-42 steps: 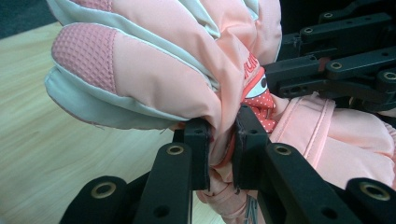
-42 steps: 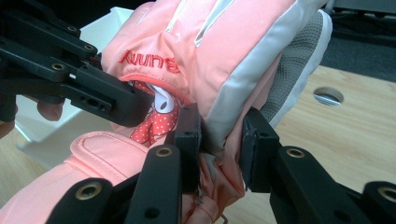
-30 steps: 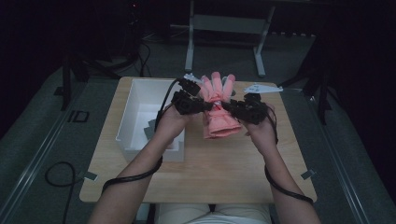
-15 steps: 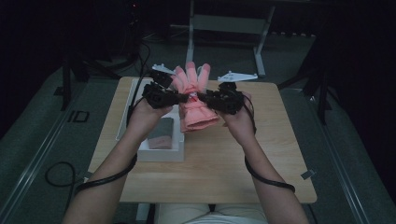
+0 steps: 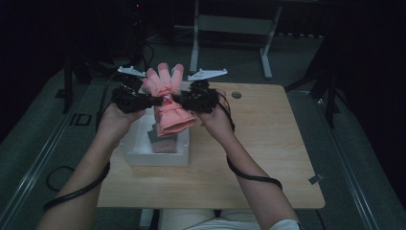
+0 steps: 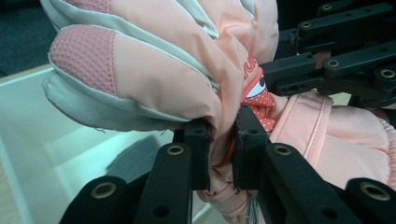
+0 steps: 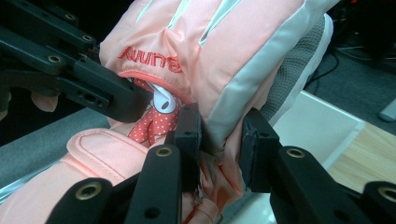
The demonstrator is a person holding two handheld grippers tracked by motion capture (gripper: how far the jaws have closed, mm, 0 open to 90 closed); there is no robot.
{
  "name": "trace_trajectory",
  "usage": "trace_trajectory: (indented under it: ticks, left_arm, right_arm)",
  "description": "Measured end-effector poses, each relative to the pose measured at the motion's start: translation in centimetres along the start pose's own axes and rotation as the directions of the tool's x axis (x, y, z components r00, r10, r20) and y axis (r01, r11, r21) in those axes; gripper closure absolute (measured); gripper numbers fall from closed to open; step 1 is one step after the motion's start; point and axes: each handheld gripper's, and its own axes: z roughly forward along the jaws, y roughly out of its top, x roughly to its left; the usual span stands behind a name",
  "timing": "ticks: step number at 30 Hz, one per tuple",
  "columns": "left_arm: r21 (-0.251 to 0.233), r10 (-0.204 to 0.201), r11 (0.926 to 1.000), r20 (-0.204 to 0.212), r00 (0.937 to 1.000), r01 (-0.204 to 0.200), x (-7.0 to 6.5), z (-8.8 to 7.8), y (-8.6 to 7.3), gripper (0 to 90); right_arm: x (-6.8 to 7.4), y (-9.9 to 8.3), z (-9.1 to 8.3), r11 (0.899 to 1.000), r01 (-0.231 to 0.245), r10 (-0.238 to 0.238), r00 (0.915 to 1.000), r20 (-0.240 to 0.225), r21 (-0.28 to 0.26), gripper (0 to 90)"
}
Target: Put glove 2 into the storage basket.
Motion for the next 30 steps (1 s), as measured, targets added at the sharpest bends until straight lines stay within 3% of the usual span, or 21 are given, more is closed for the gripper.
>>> trace_trajectory:
  ticks: [5,10,15,22,26,30]
  left_arm:
    - [0.021,-0.023,0.9995,-0.015,0.9996,0.024,1.8,-0.3,-1.3,78.8]
    - [0.048,-0.050,0.9976,-0.008,0.9987,0.051,3.3,0.5,-2.7,78.8]
    - [0.070,-0.087,0.9939,0.008,0.9962,0.086,4.5,2.4,-4.3,78.8]
    - [0.132,-0.131,0.9830,0.020,0.9911,0.128,5.9,5.5,-6.3,78.8]
    - [0.166,-0.137,0.9769,0.006,0.9905,0.134,6.3,6.7,-6.9,78.7]
    - [0.215,-0.095,0.9715,-0.036,0.9949,0.100,6.1,7.0,-6.6,78.5]
  right_arm:
    - [1.0,0.1,2.5,1.000,0.006,-0.005,0.9998,-0.021,0.026,71.3]
    - [1.4,-0.6,4.6,0.997,0.013,-0.012,0.9996,-0.026,0.071,71.3]
    - [0.9,-2.0,6.5,0.993,0.002,0.001,0.9997,-0.023,0.121,71.3]
    - [-0.2,-4.3,8.8,0.980,-0.025,0.033,0.9989,-0.034,0.197,71.4]
    - [-0.4,-5.3,10.1,0.968,-0.028,0.034,0.9992,-0.022,0.250,71.4]
    - [-0.5,-5.2,10.8,0.957,-0.027,0.033,0.9993,-0.016,0.288,71.8]
